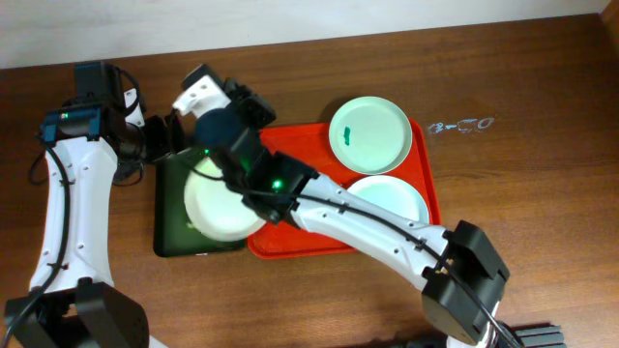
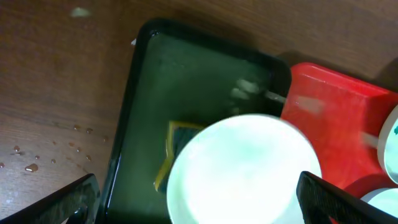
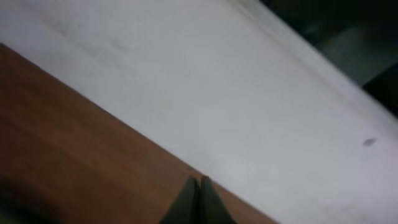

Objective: Clean dirty plates on tray and stack at the side

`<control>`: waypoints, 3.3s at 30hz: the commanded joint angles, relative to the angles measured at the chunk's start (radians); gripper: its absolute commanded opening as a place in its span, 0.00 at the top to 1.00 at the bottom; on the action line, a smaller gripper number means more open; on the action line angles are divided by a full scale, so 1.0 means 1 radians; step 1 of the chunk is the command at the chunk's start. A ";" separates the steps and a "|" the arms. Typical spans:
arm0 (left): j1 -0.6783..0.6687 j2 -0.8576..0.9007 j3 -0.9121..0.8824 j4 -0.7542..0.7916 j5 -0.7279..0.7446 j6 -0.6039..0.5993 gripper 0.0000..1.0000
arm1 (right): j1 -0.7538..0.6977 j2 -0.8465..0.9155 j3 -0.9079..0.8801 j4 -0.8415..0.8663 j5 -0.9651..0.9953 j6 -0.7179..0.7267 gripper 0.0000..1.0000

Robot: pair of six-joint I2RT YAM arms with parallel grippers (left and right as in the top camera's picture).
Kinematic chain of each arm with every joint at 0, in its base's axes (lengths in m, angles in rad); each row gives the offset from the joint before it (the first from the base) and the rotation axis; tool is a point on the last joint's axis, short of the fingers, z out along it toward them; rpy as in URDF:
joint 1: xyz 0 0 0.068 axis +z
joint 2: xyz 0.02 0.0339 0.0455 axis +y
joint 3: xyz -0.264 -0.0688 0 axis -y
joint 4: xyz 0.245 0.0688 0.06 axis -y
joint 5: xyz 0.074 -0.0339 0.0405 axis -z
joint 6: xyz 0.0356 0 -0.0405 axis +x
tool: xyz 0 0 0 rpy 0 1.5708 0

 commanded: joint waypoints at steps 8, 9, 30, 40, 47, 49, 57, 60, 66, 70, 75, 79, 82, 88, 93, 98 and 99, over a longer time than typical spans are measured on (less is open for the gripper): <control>0.002 -0.016 0.011 -0.001 0.007 0.016 0.01 | -0.130 -0.095 0.016 -0.555 -0.357 0.623 0.48; 0.002 -0.016 0.011 -0.001 0.007 0.016 0.01 | -0.161 -0.116 0.016 -0.612 -0.489 0.668 0.44; 0.002 -0.015 0.011 -0.001 0.007 0.016 0.01 | -0.239 0.155 -0.026 -0.861 -1.087 0.772 0.68; 0.002 -0.016 0.011 -0.001 0.007 0.016 0.01 | -0.240 0.158 -0.026 -0.847 -1.076 0.794 0.94; 0.064 -0.016 0.011 0.008 -0.028 0.000 0.01 | -0.266 0.158 -0.026 -0.842 -1.076 0.843 0.96; 0.143 -0.016 0.011 -0.014 -0.039 -0.035 0.01 | -0.285 0.158 -0.026 -0.842 -1.077 0.846 0.96; 0.326 -0.016 0.010 -0.096 -0.034 -0.094 0.01 | -0.310 0.158 -0.026 -0.806 -1.079 0.846 0.96; 0.326 -0.016 0.010 -0.095 -0.034 -0.094 0.01 | -0.339 0.156 0.032 -0.846 -1.109 0.834 0.96; 0.326 -0.016 0.010 -0.095 -0.034 -0.093 0.01 | -0.380 0.152 0.180 -0.873 -1.101 0.838 0.96; 0.326 -0.016 0.010 -0.095 -0.035 -0.093 0.01 | -0.363 0.153 0.173 -1.035 -1.102 0.829 0.55; 0.326 -0.016 0.010 -0.095 -0.035 -0.093 0.01 | -0.257 0.154 0.097 -1.066 -1.093 0.781 0.45; 0.326 -0.016 0.010 -0.095 -0.034 -0.093 0.01 | -0.211 0.154 0.024 -0.993 -0.981 0.785 0.52; 0.326 -0.016 0.010 -0.095 -0.034 -0.093 0.01 | -0.206 0.154 -0.055 -0.868 -0.976 0.785 0.62; 0.326 -0.016 0.010 -0.095 -0.035 -0.093 0.01 | -0.206 0.154 -0.092 -0.769 -0.974 0.785 0.82; 0.326 -0.016 0.010 -0.095 -0.035 -0.093 0.01 | -0.215 0.150 -0.041 -0.737 -0.970 0.785 0.96; 0.326 -0.016 0.010 -0.095 -0.035 -0.093 0.01 | -0.228 0.146 0.177 -0.798 -0.843 0.785 0.96; 0.326 -0.016 0.010 -0.095 -0.034 -0.093 0.01 | -0.228 0.146 0.214 -0.802 -0.806 0.784 0.96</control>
